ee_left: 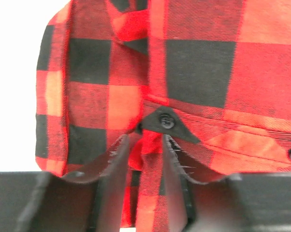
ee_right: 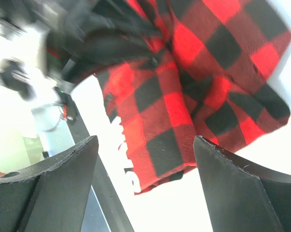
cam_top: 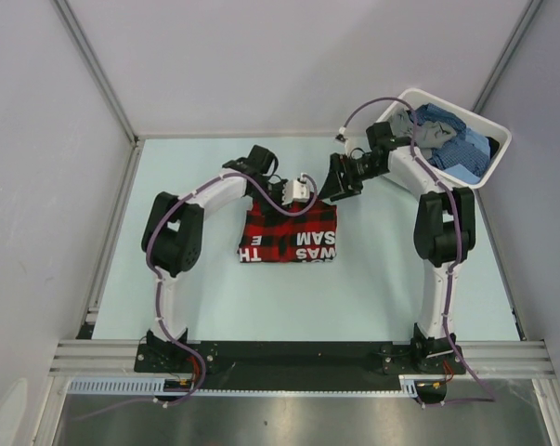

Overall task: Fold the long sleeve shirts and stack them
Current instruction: Fold the shirt

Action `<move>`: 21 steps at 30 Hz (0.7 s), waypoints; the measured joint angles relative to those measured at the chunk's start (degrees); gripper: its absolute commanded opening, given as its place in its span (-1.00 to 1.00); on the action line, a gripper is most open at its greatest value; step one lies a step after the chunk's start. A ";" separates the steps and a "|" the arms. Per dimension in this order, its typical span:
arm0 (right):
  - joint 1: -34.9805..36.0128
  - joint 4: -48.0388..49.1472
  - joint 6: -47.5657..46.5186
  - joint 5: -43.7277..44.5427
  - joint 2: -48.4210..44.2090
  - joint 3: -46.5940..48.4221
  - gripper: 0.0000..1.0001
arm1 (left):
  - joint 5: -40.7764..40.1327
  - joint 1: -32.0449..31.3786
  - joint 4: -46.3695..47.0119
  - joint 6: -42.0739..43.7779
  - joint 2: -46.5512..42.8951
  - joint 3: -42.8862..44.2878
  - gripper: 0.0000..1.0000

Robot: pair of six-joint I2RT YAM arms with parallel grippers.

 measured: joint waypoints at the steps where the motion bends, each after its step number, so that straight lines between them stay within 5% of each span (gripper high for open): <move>1: 0.00 -0.07 -0.57 0.59 0.00 -0.98 0.70 | 0.02 0.17 0.00 -0.48 0.46 0.68 0.00; 5: 0.04 -0.13 -1.97 2.99 0.02 -4.33 0.68 | 1.29 1.73 -1.42 -3.56 0.52 4.00 0.20; 10: -0.39 0.74 -2.69 3.93 0.00 -5.18 0.66 | 4.79 7.63 -6.99 -9.40 -0.52 10.14 0.22; 21: 2.51 2.86 -3.04 4.63 -0.11 -6.60 0.48 | 10.21 18.43 -12.74 -29.44 -0.55 9.18 0.26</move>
